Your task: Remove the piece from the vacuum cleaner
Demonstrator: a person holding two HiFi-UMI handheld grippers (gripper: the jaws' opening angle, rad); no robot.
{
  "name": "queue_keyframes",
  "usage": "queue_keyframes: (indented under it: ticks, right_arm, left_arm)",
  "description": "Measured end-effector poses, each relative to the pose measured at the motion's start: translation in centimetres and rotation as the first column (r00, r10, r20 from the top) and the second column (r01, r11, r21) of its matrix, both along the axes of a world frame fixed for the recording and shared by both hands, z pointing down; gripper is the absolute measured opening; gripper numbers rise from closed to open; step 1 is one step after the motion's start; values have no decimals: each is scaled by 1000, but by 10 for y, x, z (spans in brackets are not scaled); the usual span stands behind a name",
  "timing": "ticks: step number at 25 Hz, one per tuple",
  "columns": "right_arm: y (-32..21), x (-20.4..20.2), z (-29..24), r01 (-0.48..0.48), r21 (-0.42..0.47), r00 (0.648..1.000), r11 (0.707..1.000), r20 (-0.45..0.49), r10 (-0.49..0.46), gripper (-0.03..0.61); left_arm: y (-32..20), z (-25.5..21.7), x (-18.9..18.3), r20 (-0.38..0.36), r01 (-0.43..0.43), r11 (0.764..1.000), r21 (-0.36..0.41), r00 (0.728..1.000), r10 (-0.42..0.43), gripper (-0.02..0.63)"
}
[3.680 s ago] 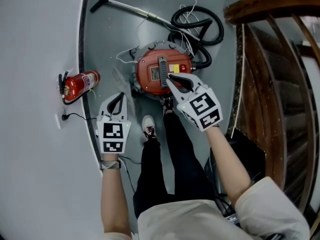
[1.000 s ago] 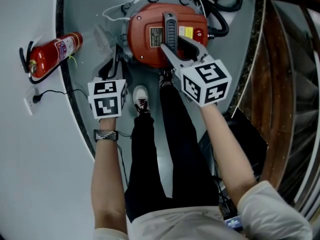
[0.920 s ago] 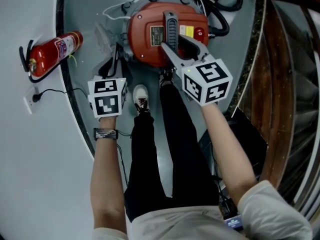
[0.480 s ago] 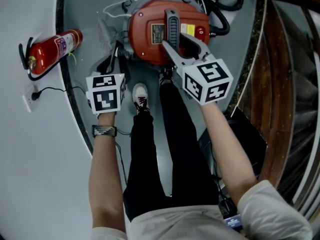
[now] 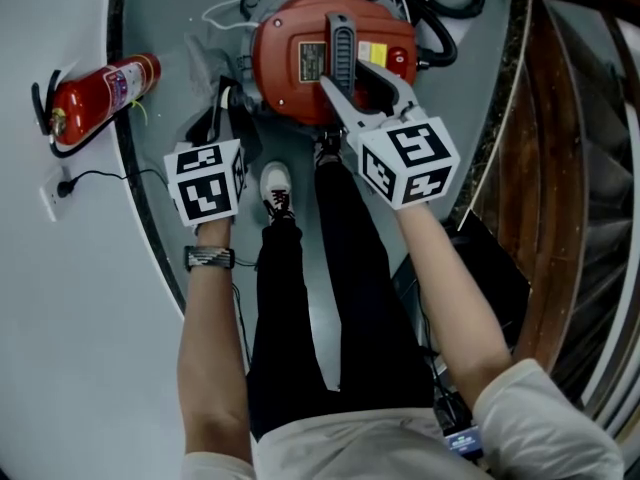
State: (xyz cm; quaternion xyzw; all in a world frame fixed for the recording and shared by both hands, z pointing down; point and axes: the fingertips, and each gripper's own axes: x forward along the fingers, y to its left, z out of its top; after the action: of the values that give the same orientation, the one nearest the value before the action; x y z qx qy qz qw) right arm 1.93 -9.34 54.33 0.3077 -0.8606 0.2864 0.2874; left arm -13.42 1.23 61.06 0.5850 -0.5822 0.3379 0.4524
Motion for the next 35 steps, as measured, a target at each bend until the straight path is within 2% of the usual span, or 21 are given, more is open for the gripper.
queue_keyframes:
  ticks: [21,28,35]
  right_arm:
    - [0,-1,0,32,-3,999,999,-16,-32,189]
    - [0,-1,0,45,-4,998,999,-48,-45,192]
    - [0,-2,-1,50,8,998,999,-46,-49,194]
  left_arm:
    - [2,0,-5,-29,41,999,12,999,-41,35]
    - [5,0,-9,-39,96,995,11,995,-95,34]
    - [4,1,-10,-53,116,993,23,992,-115,34]
